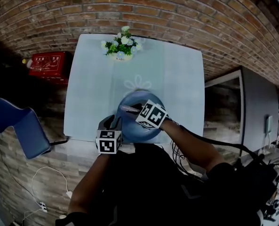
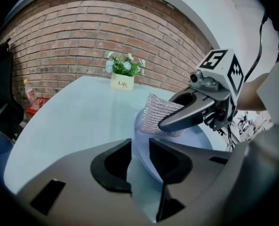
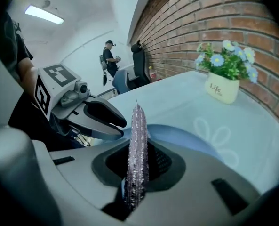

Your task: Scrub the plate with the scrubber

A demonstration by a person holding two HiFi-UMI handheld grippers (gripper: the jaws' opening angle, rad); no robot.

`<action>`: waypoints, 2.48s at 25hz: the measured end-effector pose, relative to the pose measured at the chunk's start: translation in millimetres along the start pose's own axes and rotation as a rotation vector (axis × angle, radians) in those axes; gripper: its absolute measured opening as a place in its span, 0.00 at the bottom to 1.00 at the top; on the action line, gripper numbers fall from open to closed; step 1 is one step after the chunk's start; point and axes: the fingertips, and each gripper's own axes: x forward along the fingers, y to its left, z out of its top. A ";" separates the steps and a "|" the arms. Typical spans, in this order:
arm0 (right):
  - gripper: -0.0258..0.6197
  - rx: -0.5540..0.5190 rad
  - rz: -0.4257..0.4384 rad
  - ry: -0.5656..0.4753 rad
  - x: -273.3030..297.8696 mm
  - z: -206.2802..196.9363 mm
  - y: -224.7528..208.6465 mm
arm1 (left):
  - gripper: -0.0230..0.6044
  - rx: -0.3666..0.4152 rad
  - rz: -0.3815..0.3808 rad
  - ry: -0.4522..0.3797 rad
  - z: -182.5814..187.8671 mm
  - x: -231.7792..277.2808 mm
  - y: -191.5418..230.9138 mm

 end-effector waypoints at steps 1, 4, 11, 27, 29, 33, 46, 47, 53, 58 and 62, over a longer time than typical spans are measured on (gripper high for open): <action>0.13 -0.008 0.038 0.011 2.0 -0.5 2.5 | 0.23 -0.015 0.012 0.002 -2.1 0.3 1.2; 0.13 -0.015 0.146 0.046 7.2 -5.0 6.4 | 0.23 -0.039 0.039 0.008 -8.1 4.8 4.6; 0.13 -0.048 0.163 0.079 11.7 -5.6 -11.3 | 0.17 -0.116 0.042 0.056 -26.2 16.0 1.1; 0.14 -0.034 -0.029 0.045 17.4 -4.6 -45.6 | 0.14 -0.113 0.136 0.058 -27.5 13.9 5.6; 0.14 0.006 -0.059 0.033 16.3 -6.3 -49.6 | 0.14 -0.108 0.131 0.064 -28.5 14.0 5.9; 0.15 0.044 -0.127 0.016 11.7 -8.5 -58.1 | 0.14 -0.106 0.124 0.058 -27.7 14.5 5.2; 0.15 0.270 -0.323 -0.033 -6.4 -23.6 -87.7 | 0.17 -0.042 0.056 0.083 -28.2 15.1 1.9; 0.15 0.284 -0.336 -0.037 -7.9 -25.0 -89.2 | 0.17 -0.037 0.050 0.085 -28.2 15.7 2.1; 0.15 0.392 -0.411 -0.059 -16.1 -36.5 -96.9 | 0.21 0.019 -0.024 0.118 -28.7 17.2 -1.8; 0.15 0.477 -0.486 -0.068 -32.1 -39.8 -100.5 | 0.22 0.035 -0.044 0.128 -30.3 18.5 -2.2; 0.15 0.532 -0.543 -0.072 -39.9 -47.9 -103.9 | 0.24 0.086 -0.063 0.136 -29.7 18.9 -3.6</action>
